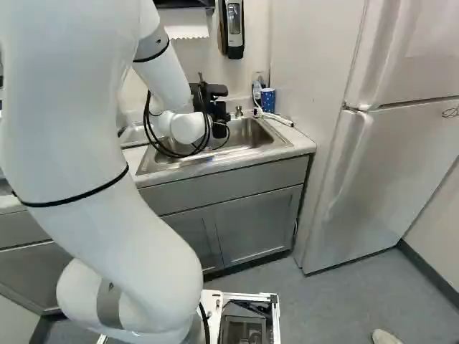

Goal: Rinse the cup and place it in the tray

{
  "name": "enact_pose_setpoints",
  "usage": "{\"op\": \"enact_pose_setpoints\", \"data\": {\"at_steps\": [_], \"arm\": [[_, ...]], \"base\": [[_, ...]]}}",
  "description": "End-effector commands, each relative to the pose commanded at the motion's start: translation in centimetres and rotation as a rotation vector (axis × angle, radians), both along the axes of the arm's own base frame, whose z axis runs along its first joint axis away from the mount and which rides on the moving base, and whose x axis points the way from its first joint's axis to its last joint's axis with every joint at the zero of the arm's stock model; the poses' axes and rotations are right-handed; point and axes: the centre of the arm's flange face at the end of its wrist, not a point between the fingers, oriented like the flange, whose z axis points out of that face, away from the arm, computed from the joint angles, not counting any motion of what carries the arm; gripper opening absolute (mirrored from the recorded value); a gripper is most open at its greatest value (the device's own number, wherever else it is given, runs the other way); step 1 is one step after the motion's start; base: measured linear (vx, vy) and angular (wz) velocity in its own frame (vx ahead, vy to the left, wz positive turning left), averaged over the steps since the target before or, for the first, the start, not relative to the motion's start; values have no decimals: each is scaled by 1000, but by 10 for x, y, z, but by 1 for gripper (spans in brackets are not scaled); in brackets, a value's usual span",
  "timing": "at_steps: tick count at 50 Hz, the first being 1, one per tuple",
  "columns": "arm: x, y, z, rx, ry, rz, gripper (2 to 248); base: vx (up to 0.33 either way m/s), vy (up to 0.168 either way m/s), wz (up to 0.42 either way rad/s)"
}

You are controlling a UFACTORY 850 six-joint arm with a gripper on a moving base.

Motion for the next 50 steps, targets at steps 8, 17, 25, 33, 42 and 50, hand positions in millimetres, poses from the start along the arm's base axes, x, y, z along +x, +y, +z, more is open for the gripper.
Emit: {"op": "enact_pose_setpoints", "data": {"at_steps": [8, 17, 25, 33, 42, 50], "arm": [[0, 0, 0, 0, 0, 0, 125], [0, 0, 0, 0, 0, 0, 125], [0, 0, 0, 0, 0, 0, 125], [0, 0, 0, 0, 0, 0, 125], [0, 0, 0, 0, 0, 0, 125], [0, 0, 0, 0, 0, 0, 125]], "base": [[0, 0, 0], [0, 0, 0], [0, 0, 0], [0, 0, 0], [0, 0, 0], [0, 0, 0]]}}
